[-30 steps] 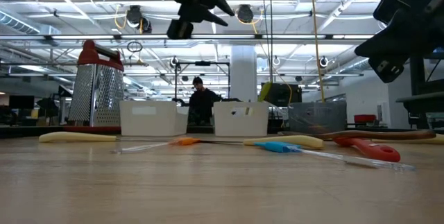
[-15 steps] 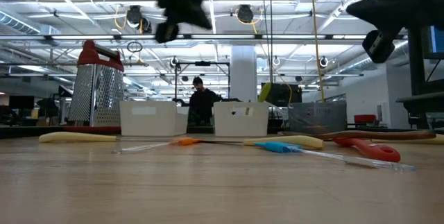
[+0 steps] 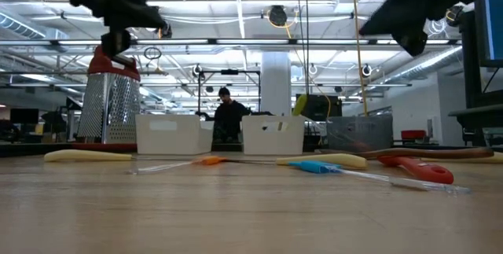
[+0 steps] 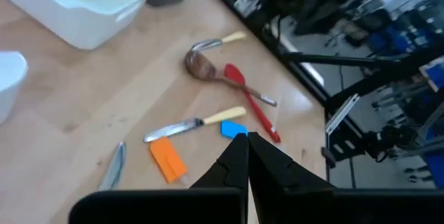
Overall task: Pick & Place Kitchen Items
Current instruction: Put the brown serving spoon into the right white bin
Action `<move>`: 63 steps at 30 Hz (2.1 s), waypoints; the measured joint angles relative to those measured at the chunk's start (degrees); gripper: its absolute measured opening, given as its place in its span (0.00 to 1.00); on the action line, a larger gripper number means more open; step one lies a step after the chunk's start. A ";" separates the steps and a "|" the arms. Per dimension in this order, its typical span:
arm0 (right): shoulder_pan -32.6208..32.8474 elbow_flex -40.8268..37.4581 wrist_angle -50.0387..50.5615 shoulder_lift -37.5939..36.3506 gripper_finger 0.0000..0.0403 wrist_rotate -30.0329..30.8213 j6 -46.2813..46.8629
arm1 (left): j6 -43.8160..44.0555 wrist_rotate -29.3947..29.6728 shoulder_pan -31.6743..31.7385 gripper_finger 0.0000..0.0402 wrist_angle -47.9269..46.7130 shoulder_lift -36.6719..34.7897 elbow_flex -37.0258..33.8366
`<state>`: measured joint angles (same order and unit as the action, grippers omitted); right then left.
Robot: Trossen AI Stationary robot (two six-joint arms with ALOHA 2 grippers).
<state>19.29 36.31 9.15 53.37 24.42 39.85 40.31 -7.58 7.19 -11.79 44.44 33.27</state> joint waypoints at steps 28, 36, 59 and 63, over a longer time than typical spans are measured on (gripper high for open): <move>-12.21 18.30 22.84 27.42 0.31 -23.10 18.11 | -10.27 -0.45 -0.25 0.01 -11.62 -19.40 -6.18; -12.48 18.30 22.82 27.45 0.44 -22.94 17.71 | -11.53 -0.33 -0.25 0.05 -12.52 -19.40 -6.18; -16.24 18.24 22.19 34.55 0.39 -26.18 14.53 | -11.27 0.18 -0.25 0.02 -12.02 -19.38 -6.16; -16.24 18.24 22.21 34.55 0.39 -25.30 14.30 | -11.30 0.18 -0.25 0.01 -12.02 -19.38 -6.15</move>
<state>3.06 54.54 31.36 87.92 -0.88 54.15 29.01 -7.40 6.94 -23.81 25.06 27.12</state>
